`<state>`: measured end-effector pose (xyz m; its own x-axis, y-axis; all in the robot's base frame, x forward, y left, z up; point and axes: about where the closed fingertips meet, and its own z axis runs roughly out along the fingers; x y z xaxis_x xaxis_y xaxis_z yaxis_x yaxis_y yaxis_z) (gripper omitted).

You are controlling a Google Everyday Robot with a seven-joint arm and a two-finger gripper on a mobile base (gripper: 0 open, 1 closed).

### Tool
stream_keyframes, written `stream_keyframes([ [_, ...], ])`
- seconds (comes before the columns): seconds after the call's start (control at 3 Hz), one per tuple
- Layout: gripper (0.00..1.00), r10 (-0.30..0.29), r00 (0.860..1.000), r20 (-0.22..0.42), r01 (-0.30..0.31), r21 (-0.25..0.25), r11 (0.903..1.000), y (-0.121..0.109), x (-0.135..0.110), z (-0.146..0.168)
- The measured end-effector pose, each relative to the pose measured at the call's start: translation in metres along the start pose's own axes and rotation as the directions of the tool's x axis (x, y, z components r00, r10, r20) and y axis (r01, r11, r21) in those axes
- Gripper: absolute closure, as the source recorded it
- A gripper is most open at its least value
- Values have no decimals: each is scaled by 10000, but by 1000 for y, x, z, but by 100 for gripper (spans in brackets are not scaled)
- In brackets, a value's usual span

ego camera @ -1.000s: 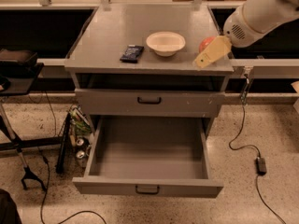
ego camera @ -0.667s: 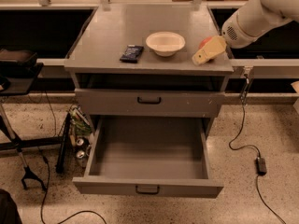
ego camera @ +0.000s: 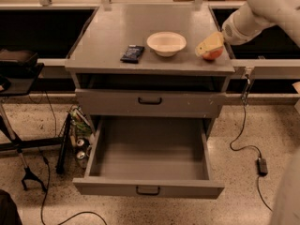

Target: Place apple into middle drawer

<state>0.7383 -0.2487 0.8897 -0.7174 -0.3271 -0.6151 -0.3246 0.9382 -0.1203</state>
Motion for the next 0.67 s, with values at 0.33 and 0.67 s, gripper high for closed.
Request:
stream_keyframes([
  [0.33, 0, 162, 9998, -73, -161, 87, 9998, -9, -12, 22],
  [0.67, 0, 344, 9994, 4, -344, -74, 9994, -9, -24, 40],
])
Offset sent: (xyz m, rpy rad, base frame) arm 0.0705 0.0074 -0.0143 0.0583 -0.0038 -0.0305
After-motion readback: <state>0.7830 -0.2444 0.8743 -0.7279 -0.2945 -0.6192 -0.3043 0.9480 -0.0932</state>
